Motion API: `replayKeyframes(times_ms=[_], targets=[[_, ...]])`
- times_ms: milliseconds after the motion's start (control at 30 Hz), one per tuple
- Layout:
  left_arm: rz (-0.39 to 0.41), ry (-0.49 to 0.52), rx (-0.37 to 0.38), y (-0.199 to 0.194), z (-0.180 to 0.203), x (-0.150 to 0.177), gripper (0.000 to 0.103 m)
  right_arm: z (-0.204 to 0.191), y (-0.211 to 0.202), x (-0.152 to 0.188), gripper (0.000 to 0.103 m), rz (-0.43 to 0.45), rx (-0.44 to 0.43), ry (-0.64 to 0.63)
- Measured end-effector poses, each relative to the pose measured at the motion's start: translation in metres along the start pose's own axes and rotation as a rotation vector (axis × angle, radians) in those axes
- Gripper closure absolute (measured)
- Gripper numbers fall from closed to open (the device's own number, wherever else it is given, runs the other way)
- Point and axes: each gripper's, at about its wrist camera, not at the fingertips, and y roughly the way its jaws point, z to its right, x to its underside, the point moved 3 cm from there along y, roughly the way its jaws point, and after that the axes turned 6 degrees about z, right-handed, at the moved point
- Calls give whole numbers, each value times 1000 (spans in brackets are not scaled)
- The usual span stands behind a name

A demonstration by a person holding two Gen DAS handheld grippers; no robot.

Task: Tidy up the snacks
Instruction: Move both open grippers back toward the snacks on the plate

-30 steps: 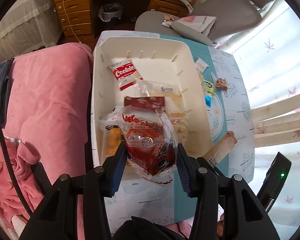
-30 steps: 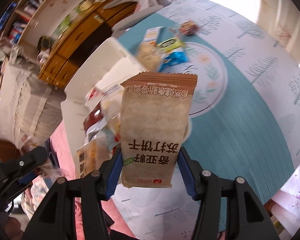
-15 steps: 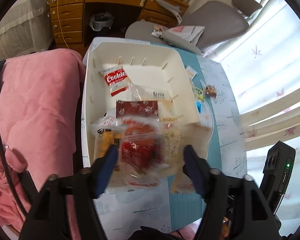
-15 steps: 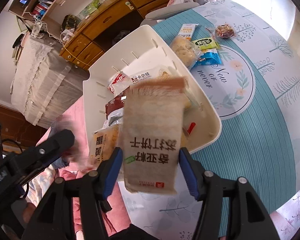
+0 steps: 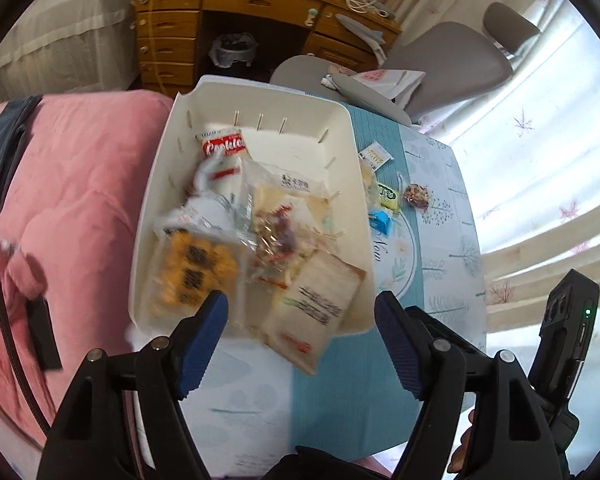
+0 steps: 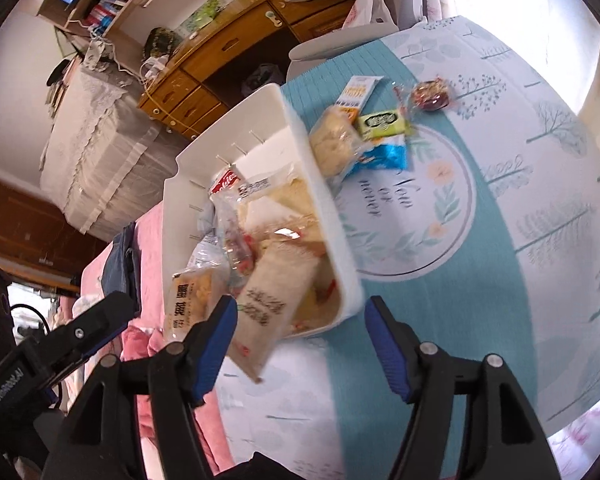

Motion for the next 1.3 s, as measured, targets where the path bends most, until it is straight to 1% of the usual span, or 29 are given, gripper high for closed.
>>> replayKeyframes(times_ms=[100,167,233,333,500,633,767,933,1033,1100,1200,1300], targets=[[11,-47,-3,3,24,14,29,20,-13,-9,36,-18,-17,-40],[14,-71,-18,8,45,24,29,37,-21,-16,36,-30,-26,-71],[19,-96,-16,13,65,33,29,53,-28,-23,36,-42,-33,-86],[28,-108,-21,20,93,43,29,77,-37,-34,36,-48,-41,-105],[32,-131,-23,34,131,56,29,116,-48,-49,35,-56,-30,-124],[22,-149,-18,52,157,57,28,142,-57,-64,35,-41,-10,-141],[-10,-225,2,75,174,49,28,162,-60,-81,35,-40,7,-141],[-7,-279,-49,100,191,35,27,179,-58,-104,35,-30,31,-155],[-21,-348,-73,119,192,26,27,187,-57,-120,35,-12,61,-166],[-13,-403,-96,132,190,21,25,190,-54,-131,35,1,75,-182],[-9,-468,-133,152,185,16,25,191,-44,-148,35,34,101,-245],[-5,-526,-187,173,179,11,25,189,-30,-161,35,73,116,-316]])
